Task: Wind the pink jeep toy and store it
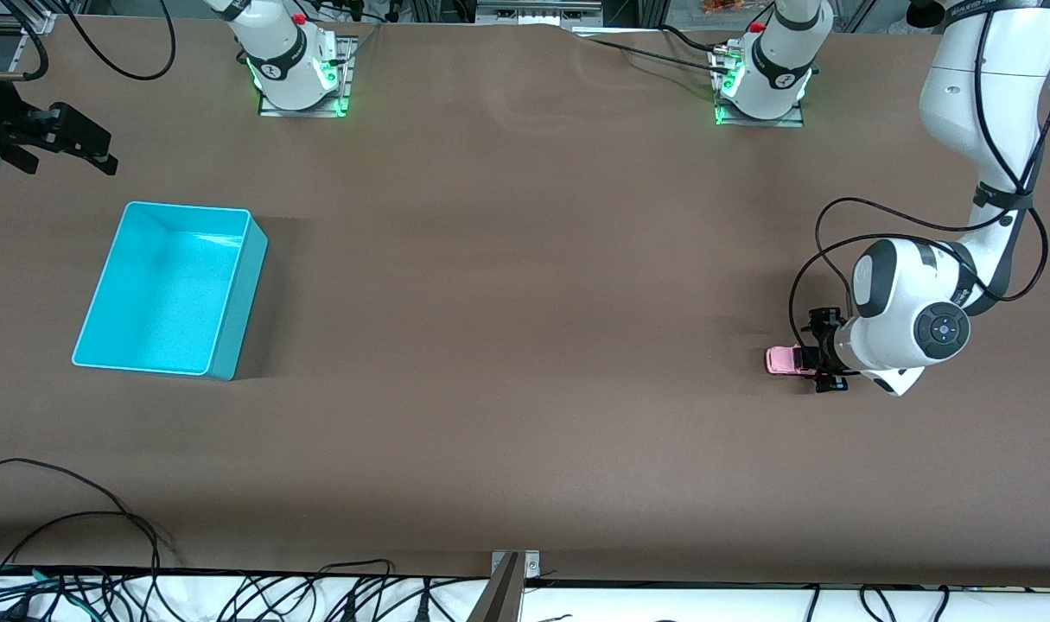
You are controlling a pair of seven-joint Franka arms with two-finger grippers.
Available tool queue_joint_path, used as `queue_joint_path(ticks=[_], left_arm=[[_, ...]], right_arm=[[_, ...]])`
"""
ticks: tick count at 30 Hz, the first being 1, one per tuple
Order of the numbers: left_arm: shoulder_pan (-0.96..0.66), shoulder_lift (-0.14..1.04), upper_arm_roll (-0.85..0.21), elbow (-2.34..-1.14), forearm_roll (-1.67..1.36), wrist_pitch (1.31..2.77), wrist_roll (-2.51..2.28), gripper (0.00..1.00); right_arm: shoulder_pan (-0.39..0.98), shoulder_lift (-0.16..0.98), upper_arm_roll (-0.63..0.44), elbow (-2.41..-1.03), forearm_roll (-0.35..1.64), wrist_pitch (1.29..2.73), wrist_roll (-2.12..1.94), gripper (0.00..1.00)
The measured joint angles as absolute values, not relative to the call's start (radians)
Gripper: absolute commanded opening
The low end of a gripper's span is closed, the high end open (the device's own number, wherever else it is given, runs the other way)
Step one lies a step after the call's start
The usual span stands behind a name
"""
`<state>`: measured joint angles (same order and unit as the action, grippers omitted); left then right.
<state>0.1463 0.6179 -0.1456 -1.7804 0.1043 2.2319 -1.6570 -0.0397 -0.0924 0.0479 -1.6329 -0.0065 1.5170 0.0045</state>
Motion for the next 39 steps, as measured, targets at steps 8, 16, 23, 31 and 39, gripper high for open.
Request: queue_joint_path(ticks=[8, 16, 23, 31, 39], left_arm=[[0.148, 0.616, -0.146, -1.782, 0.110, 2.237, -1.658, 0.04], [0.149, 0.605, -0.149, -1.779, 0.110, 2.239, -1.690, 0.04], [0.127, 0.562, -0.173, -1.778, 0.110, 2.229, -1.784, 0.04], [0.022, 0.553, -0.187, -1.794, 0.111, 2.215, -1.860, 0.04], [-0.020, 0.553, -0.227, -1.828, 0.111, 2.239, -1.919, 0.04]], right_arm=[[-0.040, -0.092, 0.048, -1.633, -0.006, 1.517, 0.004, 1.00], [-0.040, -0.092, 0.048, -1.633, -0.006, 1.517, 0.004, 1.00], [-0.040, -0.092, 0.048, -1.633, -0.006, 1.517, 0.004, 1.00], [-0.040, -0.092, 0.048, -1.633, -0.006, 1.517, 0.004, 1.00], [-0.040, -0.092, 0.048, -1.633, -0.006, 1.517, 0.004, 1.00]])
